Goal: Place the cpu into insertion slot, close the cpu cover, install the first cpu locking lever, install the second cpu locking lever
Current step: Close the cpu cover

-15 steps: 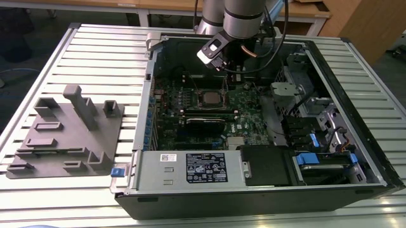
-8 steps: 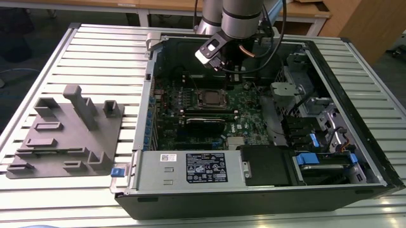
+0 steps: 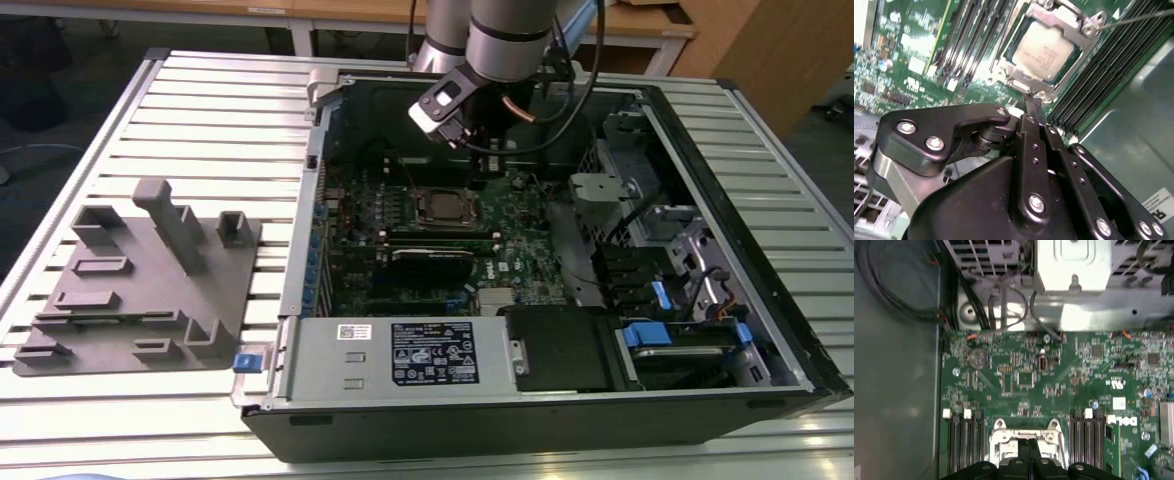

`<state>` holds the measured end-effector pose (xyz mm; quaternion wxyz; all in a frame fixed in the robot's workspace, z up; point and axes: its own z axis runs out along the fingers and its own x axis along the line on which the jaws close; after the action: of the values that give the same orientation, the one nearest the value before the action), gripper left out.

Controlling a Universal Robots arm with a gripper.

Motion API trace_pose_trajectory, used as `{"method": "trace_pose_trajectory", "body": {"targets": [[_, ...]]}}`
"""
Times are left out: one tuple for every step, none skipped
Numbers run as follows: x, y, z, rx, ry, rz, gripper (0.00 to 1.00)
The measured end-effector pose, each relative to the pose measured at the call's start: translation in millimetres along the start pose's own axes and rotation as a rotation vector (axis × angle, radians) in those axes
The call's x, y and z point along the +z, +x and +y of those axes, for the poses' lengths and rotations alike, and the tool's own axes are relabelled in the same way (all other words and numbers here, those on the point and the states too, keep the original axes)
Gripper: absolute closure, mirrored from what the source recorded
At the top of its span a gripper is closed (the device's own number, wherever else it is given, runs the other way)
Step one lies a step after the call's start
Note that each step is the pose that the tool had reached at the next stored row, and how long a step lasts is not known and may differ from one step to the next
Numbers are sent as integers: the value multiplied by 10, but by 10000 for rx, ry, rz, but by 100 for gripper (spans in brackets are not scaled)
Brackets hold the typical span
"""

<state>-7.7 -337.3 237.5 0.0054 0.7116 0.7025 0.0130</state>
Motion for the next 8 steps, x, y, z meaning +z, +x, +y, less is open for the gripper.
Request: {"method": "trace_pose_trajectory", "body": {"targets": [[0,0,-1,1,8,-1,89],[-1,0,-1,2,16,-2,89],[0,0,0,1,23,-1,89],[1,0,0,1,29,1,89],[0,0,0,1,37,0,89],[0,0,0,2,45,1,89],[0,0,0,2,53,0,89],[1,0,0,1,62,1,89]]}}
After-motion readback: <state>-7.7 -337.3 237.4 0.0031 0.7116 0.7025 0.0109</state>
